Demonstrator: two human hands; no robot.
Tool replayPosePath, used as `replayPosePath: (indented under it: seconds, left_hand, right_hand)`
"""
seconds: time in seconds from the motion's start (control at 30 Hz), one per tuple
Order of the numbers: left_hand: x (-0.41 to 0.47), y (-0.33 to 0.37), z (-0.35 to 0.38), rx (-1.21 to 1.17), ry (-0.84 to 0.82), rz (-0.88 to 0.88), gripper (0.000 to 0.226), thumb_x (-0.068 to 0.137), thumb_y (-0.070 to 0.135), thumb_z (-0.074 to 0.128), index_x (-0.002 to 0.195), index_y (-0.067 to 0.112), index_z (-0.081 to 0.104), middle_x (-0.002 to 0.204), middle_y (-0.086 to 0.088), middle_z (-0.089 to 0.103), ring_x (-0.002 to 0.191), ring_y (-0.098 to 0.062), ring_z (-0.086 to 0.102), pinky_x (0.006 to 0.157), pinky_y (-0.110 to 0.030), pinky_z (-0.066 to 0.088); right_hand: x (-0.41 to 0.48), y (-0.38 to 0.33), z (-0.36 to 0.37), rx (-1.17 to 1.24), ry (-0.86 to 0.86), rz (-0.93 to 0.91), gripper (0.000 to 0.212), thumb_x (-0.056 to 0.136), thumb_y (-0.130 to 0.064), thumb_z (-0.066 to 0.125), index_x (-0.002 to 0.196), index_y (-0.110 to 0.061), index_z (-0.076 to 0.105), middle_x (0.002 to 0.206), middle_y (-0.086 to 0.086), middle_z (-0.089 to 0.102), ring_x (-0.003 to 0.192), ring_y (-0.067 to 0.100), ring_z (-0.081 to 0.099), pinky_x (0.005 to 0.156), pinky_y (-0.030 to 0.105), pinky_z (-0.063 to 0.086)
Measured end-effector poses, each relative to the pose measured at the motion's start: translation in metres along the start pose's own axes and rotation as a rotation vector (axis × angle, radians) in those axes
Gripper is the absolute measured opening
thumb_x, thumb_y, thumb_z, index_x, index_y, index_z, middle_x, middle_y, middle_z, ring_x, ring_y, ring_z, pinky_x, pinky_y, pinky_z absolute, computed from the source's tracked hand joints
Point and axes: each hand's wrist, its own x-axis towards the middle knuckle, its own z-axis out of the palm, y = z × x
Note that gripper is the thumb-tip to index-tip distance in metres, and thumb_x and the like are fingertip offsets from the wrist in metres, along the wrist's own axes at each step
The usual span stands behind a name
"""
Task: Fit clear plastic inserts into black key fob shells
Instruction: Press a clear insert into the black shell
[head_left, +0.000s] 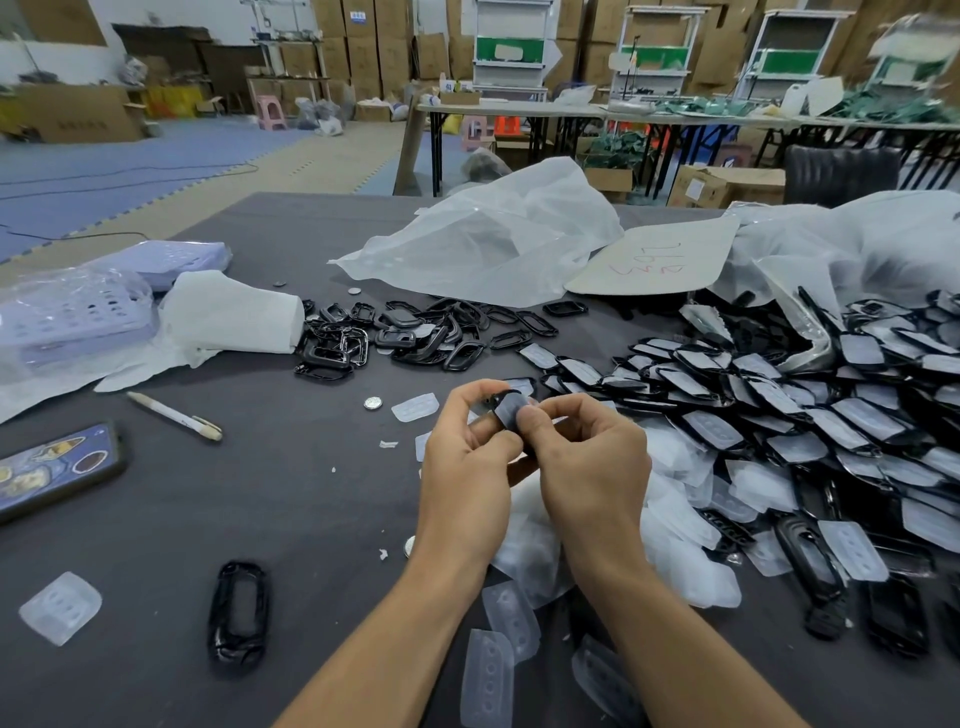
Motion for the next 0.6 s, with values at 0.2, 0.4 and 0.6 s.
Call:
replayPosePath:
  seconds: [0.2, 0.4, 0.6]
  left_hand:
    - [-0.0004, 0.0001, 0.0018, -0.001, 0.005, 0.006, 0.046, 0.097, -0.011, 0.047, 0.097, 0.030, 0.067, 0.093, -0.003, 0.079, 0.090, -0.020, 0.078, 0.073, -0.025, 0.061]
    - [-0.0001, 0.0006, -0.0001, 0.002, 0.024, -0.009, 0.032, 0.100, -0.006, 0.050, 0.105, 0.023, 0.065, 0.078, -0.001, 0.077, 0.080, -0.016, 0.077, 0.066, -0.023, 0.060]
    - [0.0017, 0.0031, -0.0023, -0.025, 0.052, -0.027, 0.026, 0.100, -0.006, 0.050, 0.106, 0.016, 0.063, 0.081, -0.005, 0.079, 0.073, -0.018, 0.078, 0.060, -0.023, 0.059]
  right_hand:
    - [-0.0011, -0.0011, -0.0009, -0.057, 0.012, 0.005, 0.028, 0.084, -0.036, 0.081, 0.063, -0.024, 0.068, 0.059, -0.011, 0.069, 0.055, 0.004, 0.063, 0.057, 0.020, 0.047]
    - [-0.0017, -0.0004, -0.0004, -0.130, 0.021, -0.009, 0.035, 0.086, -0.040, 0.079, 0.059, -0.022, 0.064, 0.058, -0.012, 0.068, 0.058, 0.004, 0.063, 0.057, 0.019, 0.042]
    - [-0.0011, 0.0000, 0.0015, -0.230, 0.009, -0.062, 0.035, 0.086, -0.043, 0.075, 0.063, -0.021, 0.063, 0.059, -0.012, 0.066, 0.068, 0.013, 0.065, 0.072, 0.040, 0.054]
